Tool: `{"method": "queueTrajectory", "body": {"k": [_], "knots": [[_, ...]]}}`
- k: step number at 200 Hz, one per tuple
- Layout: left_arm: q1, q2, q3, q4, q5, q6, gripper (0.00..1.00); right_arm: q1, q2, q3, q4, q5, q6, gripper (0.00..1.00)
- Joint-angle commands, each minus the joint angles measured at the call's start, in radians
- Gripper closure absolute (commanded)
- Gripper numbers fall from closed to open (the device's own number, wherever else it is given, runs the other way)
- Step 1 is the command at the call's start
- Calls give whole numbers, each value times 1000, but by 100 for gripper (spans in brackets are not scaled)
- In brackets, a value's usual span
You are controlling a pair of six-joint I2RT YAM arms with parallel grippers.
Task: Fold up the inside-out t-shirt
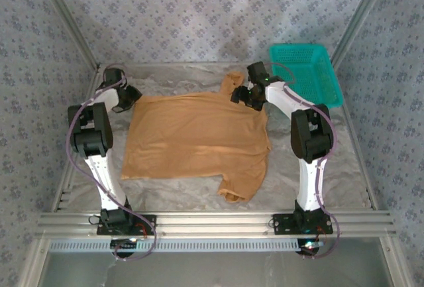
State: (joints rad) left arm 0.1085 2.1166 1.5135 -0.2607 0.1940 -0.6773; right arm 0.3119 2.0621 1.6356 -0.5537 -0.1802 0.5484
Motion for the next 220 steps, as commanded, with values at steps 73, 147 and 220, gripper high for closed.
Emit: {"method": "queueTrajectory", "body": {"k": [73, 147, 220], "knots": [[0, 57, 225, -109, 24, -32, 100, -17, -30, 5, -25, 20, -19, 39], [71, 368, 687, -304, 186, -234, 44, -22, 11, -30, -43, 71, -36, 42], [-123, -237, -118, -86, 63, -13, 31, 34, -59, -69, -110, 3, -27, 39]]}}
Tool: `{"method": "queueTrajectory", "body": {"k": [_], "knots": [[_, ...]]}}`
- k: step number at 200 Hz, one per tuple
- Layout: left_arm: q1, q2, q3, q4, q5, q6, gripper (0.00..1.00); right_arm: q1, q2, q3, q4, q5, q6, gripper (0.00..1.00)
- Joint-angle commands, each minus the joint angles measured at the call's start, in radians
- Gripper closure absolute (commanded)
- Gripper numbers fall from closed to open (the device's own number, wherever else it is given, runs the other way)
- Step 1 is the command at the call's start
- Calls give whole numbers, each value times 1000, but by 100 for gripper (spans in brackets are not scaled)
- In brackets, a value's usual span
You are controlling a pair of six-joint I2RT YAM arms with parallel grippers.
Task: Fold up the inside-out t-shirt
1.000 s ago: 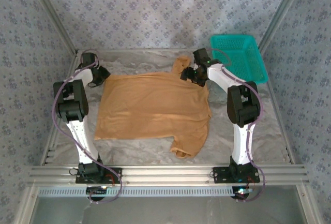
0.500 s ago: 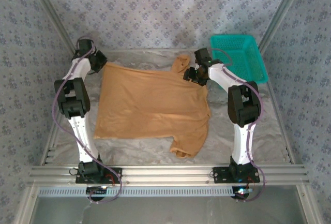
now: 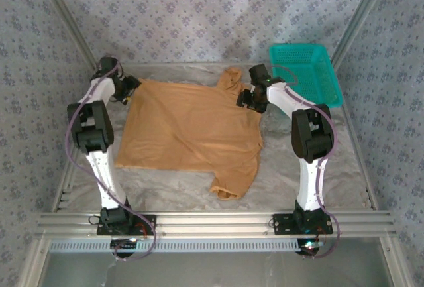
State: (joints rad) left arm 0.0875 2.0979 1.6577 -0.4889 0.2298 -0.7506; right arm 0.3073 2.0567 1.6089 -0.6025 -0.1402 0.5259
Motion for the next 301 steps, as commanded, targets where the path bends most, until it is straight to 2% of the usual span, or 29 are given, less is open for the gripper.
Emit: {"method": "queueTrajectory", "body": {"k": [1, 18, 35, 71, 117, 144, 174, 205, 235, 247, 262, 272, 301], "knots": [[-105, -225, -275, 149, 28, 58, 31, 39, -54, -45, -63, -38, -5, 39], [-141, -296, -479, 275, 62, 23, 31, 65, -68, -114, -61, -48, 5, 37], [-148, -275, -545, 327, 71, 8, 31, 63, -50, -161, -55, -51, 25, 37], [-125, -124, -430, 284, 76, 42, 30, 7, 58, -113, -10, -3, 40, 37], [-88, 57, -236, 239, 49, 56, 29, -59, 300, 206, -113, 36, 17, 37], [-80, 104, -207, 264, 45, 51, 28, -75, 387, 369, -190, 61, -5, 37], [-80, 98, -220, 270, 62, 54, 27, -80, 388, 422, -221, 83, -19, 37], [-102, -47, -311, 285, 51, 45, 27, -40, 195, 318, -242, 110, -81, 35], [-155, -233, -410, 241, -2, 71, 27, 20, -111, 26, -226, 153, -90, 35], [-185, -299, -460, 224, -10, 84, 28, 61, -232, -128, -200, 158, -82, 41], [-209, -369, -528, 207, 0, 86, 28, 132, -356, -295, -177, 156, -61, 63], [-213, -410, -582, 212, 21, 76, 28, 192, -426, -389, -166, 162, -30, 72], [-211, -511, -723, 228, 41, 68, 28, 330, -562, -609, -159, 193, 80, 75]]}}
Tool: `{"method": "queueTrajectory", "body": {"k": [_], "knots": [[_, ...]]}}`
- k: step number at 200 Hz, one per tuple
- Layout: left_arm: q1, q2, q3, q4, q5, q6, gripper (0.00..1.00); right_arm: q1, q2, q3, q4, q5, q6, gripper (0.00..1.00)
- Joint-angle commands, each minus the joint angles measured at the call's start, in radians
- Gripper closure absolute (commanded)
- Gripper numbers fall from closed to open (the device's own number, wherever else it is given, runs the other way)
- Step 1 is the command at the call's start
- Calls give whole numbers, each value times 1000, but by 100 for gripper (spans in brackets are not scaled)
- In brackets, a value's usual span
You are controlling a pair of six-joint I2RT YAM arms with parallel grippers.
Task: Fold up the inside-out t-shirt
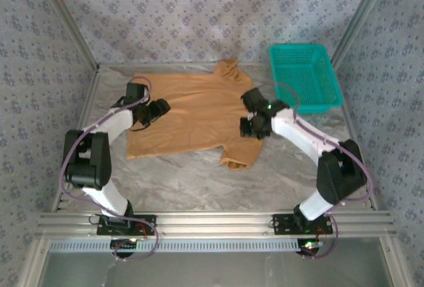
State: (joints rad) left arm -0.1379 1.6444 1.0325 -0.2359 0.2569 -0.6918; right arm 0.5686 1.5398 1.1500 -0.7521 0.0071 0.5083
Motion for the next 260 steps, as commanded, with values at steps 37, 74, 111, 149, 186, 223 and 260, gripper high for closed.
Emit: {"method": "queueTrajectory", "body": {"k": [37, 74, 111, 149, 186, 223, 260], "knots": [[61, -82, -225, 24, 82, -15, 28, 119, -109, -322, 79, 2, 174, 72], [89, -78, -277, 62, 96, -25, 28, 132, -83, -336, 128, 22, 172, 64], [104, -53, -278, 70, 89, -19, 28, 134, -26, -302, 144, 29, 167, 61], [146, -4, -270, 79, 88, -17, 28, 116, 21, -278, 114, 32, 151, 84], [208, 46, -248, 23, 8, -6, 28, 127, -115, -333, -25, 39, 138, 100], [247, 83, -228, -8, -41, 5, 29, 137, -325, -486, -105, -7, 190, 100], [229, 83, -216, -11, -23, 0, 30, 143, -421, -561, -127, -9, 236, 88]]}}
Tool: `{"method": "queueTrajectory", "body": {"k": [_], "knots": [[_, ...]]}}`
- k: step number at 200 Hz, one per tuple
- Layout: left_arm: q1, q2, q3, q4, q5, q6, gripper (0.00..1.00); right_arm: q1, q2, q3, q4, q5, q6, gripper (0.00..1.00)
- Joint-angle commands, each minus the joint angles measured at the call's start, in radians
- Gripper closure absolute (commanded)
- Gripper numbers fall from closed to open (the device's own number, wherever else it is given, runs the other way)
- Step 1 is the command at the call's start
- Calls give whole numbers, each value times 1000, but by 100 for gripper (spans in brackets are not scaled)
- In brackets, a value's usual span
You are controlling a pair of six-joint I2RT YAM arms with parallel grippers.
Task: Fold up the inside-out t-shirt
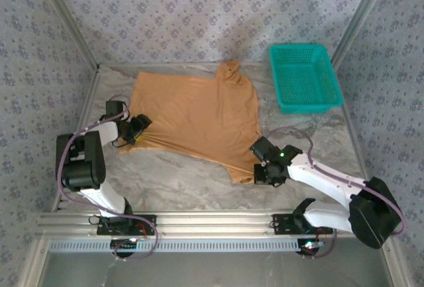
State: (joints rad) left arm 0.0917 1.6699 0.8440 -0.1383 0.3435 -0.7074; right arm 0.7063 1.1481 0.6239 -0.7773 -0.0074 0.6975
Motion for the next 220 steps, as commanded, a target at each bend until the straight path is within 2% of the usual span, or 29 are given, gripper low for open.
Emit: {"method": "queueTrajectory", "body": {"k": [1, 8, 22, 30, 57, 87, 111, 129, 153, 166, 199, 220], "knots": [[-2, 57, -28, -109, -108, 16, 30, 5, -30, -36, -102, 6, 46, 87], [-12, 49, -29, -108, -104, 16, 30, 5, -30, -35, -99, 6, 48, 79], [-44, 30, -28, -115, -100, 14, 29, 5, -17, -24, -98, 1, 46, 56], [-64, 16, -28, -121, -98, 14, 29, 6, -4, -11, -96, 0, 46, 50], [-105, -45, -32, -165, -102, 18, 28, 15, 22, 31, -61, -23, 57, 46], [-96, -154, -17, -273, -193, 42, 28, 56, 61, 93, 78, -77, 102, 41], [-72, -240, 5, -319, -193, 44, 27, 44, 163, 201, 145, -83, 79, 41], [-44, -268, 13, -332, -166, 46, 27, -34, 275, 308, 161, -48, 48, 40], [2, -247, 2, -315, -111, 45, 27, -191, 460, 419, 258, -95, 3, 40], [18, -215, -10, -282, -93, 45, 27, -253, 587, 513, 224, -101, -14, 38], [45, -111, -27, -217, -77, 47, 27, -341, 833, 725, 157, -120, -61, 38], [48, -92, -43, -191, -106, 52, 27, -380, 946, 864, 89, -102, -103, 38]]}}
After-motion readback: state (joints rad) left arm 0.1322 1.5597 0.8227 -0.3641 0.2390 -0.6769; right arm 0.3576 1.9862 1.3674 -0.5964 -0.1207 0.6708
